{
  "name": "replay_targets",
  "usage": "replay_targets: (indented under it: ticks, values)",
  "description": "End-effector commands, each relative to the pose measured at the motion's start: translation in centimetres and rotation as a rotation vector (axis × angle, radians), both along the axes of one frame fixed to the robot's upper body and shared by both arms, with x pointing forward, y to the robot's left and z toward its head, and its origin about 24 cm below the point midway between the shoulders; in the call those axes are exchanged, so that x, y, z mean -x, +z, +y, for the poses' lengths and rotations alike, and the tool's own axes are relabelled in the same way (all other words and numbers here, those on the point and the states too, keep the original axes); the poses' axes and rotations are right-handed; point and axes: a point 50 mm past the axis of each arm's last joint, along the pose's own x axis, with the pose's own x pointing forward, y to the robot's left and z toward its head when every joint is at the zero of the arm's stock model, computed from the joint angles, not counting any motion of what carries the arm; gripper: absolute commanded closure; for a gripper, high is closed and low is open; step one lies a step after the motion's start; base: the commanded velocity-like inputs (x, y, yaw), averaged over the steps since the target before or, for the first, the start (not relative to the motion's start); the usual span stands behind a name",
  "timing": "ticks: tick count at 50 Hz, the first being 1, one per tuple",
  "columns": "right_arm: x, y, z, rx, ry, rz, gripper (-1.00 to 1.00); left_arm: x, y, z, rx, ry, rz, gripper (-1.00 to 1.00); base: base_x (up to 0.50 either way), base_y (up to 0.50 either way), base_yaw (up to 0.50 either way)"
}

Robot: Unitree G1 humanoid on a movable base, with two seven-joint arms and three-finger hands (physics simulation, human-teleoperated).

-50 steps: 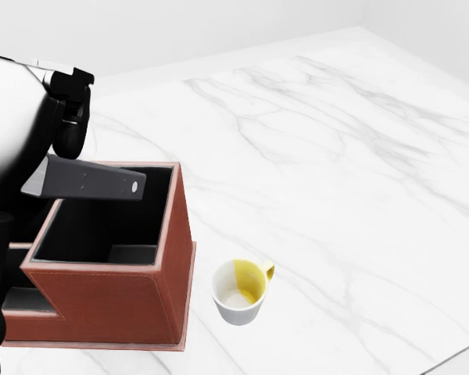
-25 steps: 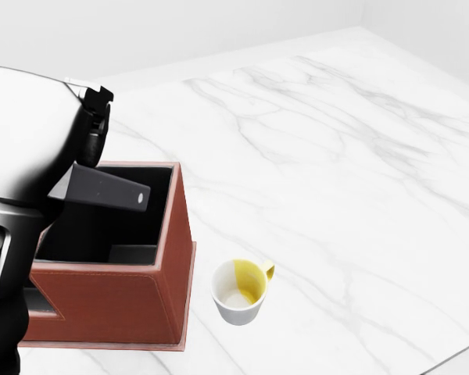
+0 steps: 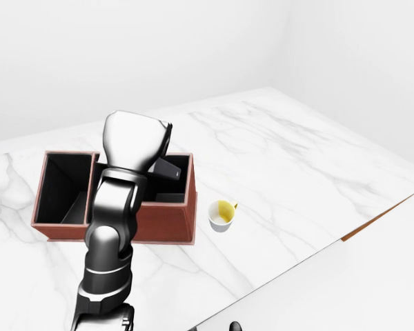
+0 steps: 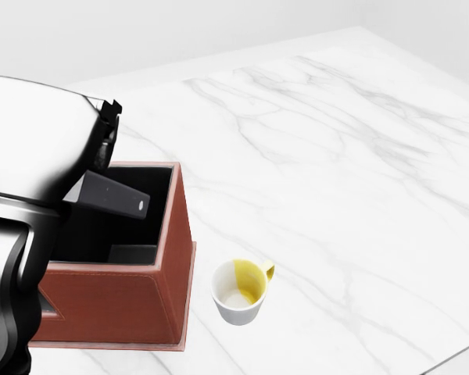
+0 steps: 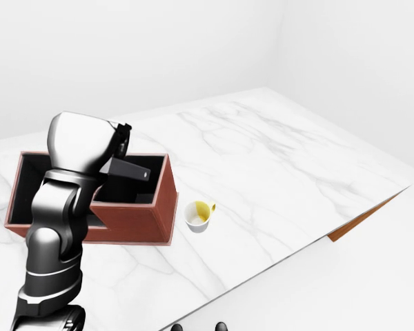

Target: Pick up the book and place it in the right compartment of the caddy.

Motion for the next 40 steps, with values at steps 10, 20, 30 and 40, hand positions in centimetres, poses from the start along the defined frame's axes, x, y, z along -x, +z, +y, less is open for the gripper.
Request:
replay_targets:
  ticks: [10,20,30,40]
  values:
    - [-0.4,0.4,0.2,0.031,0.024,0.004,-1.00,-1.4,-1.7,-0.1,-0.010,-0.005,0.032,1.00,0.00,0.00,0.00]
    - [-0.4,0.3,0.2,0.031,0.024,0.008,-1.00,-1.9,-2.6,-0.3,-0.030,-0.001,0.047,1.00,0.00,0.00,0.00]
    - [-0.4,0.4,0.2,0.031,0.023,0.007,-1.00,-2.7,-3.0,-0.7,-0.071,0.013,0.084,1.00,0.00,0.00,0.00]
    - [-0.5,0.2,0.2,0.027,0.025,0.012,-1.00,-3.7,-3.7,-1.2,-0.102,0.020,0.112,1.00,0.00,0.00,0.00]
